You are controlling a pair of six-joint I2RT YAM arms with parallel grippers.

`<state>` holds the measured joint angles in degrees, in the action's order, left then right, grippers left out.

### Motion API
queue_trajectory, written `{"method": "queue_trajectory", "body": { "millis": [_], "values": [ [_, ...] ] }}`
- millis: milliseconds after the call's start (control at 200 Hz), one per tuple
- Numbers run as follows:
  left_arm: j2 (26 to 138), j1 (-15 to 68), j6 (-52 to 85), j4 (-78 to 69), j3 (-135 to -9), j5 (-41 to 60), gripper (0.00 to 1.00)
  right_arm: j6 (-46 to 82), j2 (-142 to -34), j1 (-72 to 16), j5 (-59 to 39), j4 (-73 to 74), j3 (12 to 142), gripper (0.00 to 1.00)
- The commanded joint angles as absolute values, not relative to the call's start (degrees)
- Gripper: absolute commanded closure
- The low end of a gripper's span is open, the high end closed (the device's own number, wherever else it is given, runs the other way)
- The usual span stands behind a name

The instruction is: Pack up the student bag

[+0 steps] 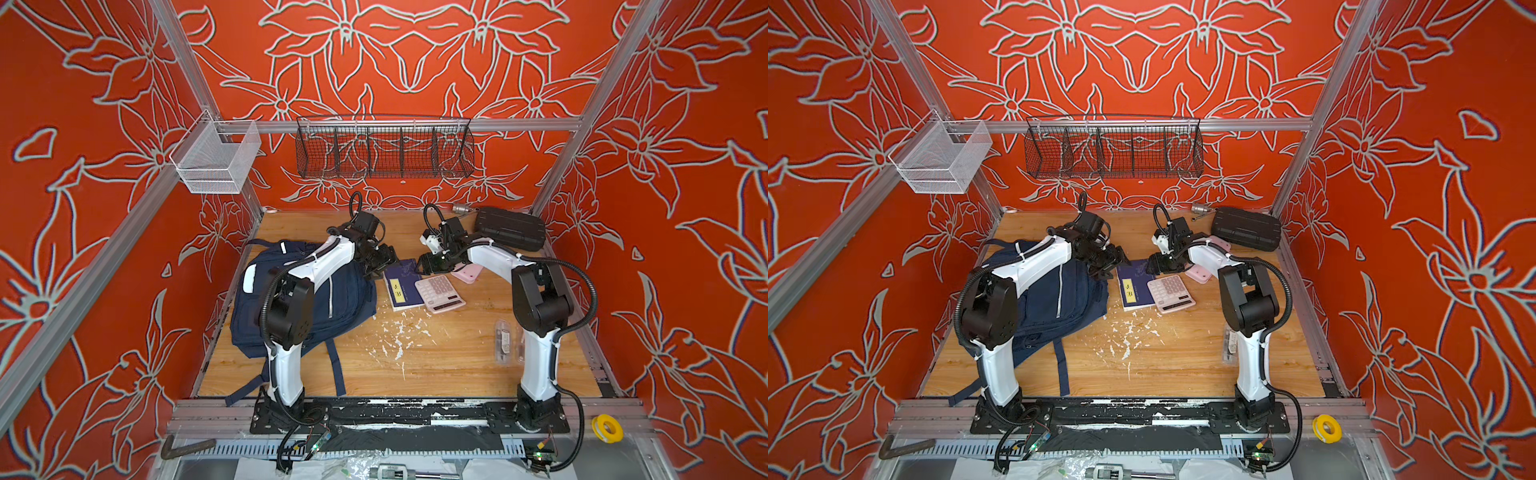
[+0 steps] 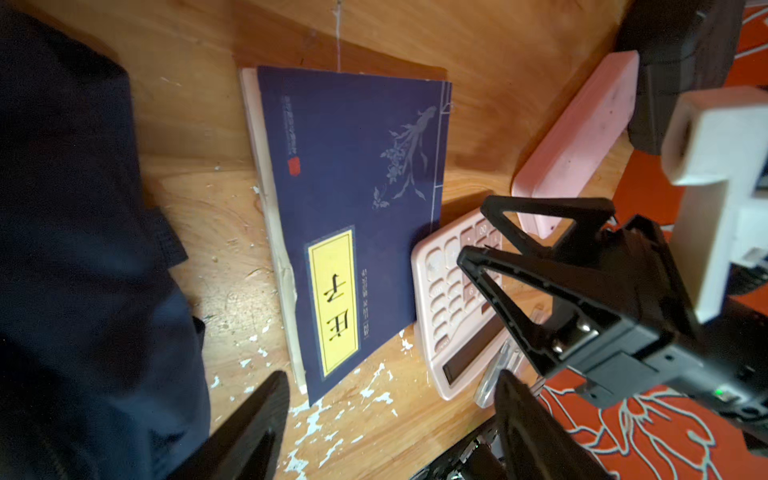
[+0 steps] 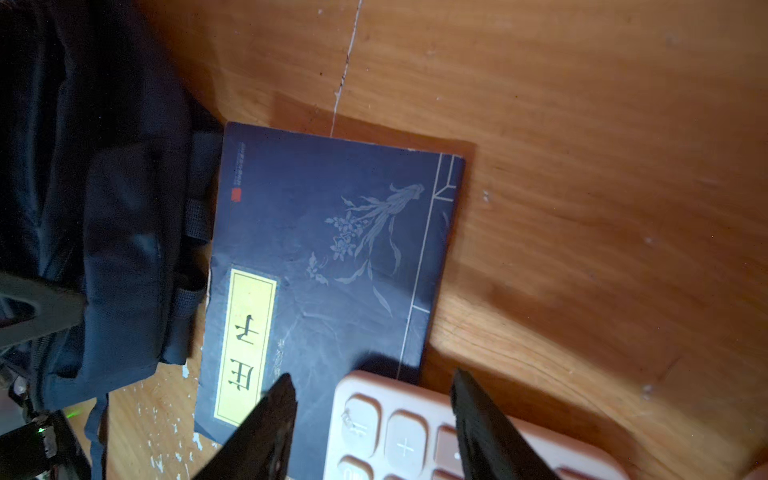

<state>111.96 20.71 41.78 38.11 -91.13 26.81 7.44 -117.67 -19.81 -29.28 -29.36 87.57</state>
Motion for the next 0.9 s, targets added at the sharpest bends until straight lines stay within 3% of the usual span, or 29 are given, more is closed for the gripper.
{"method": "queue_trajectory", "body": {
  "millis": [0,115,380,696,776,891],
  "values": [
    [112.1,20.7,44.4,35.7,-90.2,25.6,0.21,8.5,-119.8,-19.6,-32.5,-31.9,89.8,0.38],
    [114.7,20.8,45.0,35.4,-89.8,26.5,0.23,8.9,-121.8,-19.6,-32.9,-33.0,90.9,0.39],
    [118.6,20.9,44.3,37.2,-88.3,24.0,0.44,10.1,-124.3,-19.6,-33.2,-35.9,92.6,0.39],
    [124.7,21.1,42.8,46.1,-93.8,17.3,0.51,11.6,-124.9,-19.6,-33.3,-36.7,92.5,0.39],
    [125.6,21.1,42.3,47.1,-94.0,16.4,0.56,11.6,-125.2,-19.6,-34.1,-37.3,92.9,0.38],
    [127.7,21.0,41.7,48.4,-95.0,16.4,0.73,10.9,-126.3,-19.7,-36.2,-38.6,94.2,0.38]
  ]
}}
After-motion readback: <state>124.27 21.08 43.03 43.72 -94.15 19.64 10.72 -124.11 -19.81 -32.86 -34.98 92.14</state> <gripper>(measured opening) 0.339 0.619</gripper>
